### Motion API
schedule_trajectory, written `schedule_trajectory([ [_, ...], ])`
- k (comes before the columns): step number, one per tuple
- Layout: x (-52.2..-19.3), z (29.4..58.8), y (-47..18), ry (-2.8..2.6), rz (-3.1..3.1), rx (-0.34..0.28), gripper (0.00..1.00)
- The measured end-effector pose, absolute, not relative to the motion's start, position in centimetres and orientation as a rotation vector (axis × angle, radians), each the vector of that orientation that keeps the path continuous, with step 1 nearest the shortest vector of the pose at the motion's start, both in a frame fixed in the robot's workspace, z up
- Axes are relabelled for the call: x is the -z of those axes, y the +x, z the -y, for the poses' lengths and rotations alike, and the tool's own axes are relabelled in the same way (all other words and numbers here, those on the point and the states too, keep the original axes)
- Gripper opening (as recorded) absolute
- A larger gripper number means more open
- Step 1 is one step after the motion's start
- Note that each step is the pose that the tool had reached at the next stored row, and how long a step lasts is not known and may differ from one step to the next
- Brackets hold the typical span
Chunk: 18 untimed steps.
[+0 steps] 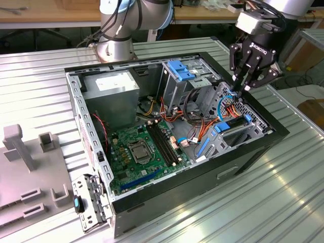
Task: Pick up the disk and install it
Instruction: 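Insert the second disk wire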
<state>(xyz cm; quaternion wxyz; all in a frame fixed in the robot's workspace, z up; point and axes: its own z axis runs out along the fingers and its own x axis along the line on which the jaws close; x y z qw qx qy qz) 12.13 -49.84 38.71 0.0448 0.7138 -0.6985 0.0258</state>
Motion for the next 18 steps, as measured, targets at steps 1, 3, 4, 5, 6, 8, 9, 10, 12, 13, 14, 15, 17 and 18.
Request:
schedule_trajectory([
  [1,-38.69,49.85,12.13,2.180,2.134,-0.078,0.30],
  [3,-38.61,49.84,12.13,2.180,2.134,-0.078,0.30],
  [4,-38.52,49.85,12.13,2.181,2.134,-0.078,0.30],
  [5,-38.38,49.85,12.13,2.180,2.133,-0.077,0.30],
  [6,-38.25,49.84,12.12,2.180,2.133,-0.077,0.30],
  [8,-38.12,49.85,12.12,2.180,2.133,-0.077,0.30],
  [9,-38.12,49.85,12.12,2.180,2.133,-0.077,0.30],
  [10,-38.12,49.85,12.12,2.180,2.133,-0.077,0.30],
  [12,-38.11,49.85,12.12,2.180,2.133,-0.077,0.30],
  [13,-38.10,49.84,12.12,2.180,2.133,-0.077,0.30],
  [14,-38.10,49.85,12.12,2.180,2.133,-0.077,0.30],
  [15,-38.10,49.84,12.12,2.180,2.133,-0.077,0.30],
  [17,-38.06,49.84,12.12,2.179,2.132,-0.078,0.30],
  [18,-38.04,49.84,12.12,2.179,2.132,-0.079,0.30],
])
